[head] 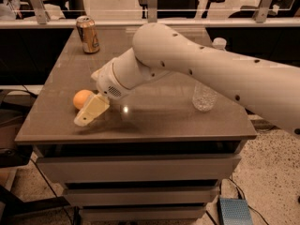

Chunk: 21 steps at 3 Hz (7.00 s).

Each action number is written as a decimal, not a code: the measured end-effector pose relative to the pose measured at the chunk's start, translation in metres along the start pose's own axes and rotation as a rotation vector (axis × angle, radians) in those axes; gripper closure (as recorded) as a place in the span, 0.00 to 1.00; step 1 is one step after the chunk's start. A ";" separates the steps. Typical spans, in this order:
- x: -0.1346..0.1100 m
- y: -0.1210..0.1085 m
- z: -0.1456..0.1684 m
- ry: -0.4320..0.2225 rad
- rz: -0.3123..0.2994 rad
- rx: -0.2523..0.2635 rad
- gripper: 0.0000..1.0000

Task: Move orange near orange can

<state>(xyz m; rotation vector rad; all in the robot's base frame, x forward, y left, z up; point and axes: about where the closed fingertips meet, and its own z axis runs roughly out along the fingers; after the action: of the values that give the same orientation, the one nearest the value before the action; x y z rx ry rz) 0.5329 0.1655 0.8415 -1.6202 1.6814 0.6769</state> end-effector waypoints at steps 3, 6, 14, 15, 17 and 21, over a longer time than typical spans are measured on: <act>-0.010 -0.010 -0.004 0.013 -0.023 0.045 0.86; 0.008 -0.138 -0.052 0.215 -0.116 0.115 1.00; 0.015 -0.284 -0.022 0.154 0.010 0.347 1.00; 0.006 -0.284 -0.008 0.136 0.007 0.326 1.00; 0.004 -0.278 0.010 0.145 0.007 0.263 0.82; 0.003 -0.275 0.013 0.161 0.005 0.217 0.00</act>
Offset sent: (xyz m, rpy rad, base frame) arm -0.0024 0.0059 -0.0065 0.0051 -0.0047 -0.0213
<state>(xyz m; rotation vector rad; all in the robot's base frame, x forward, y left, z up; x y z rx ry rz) 0.8069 0.1507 0.8575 -1.5492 1.8060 0.3592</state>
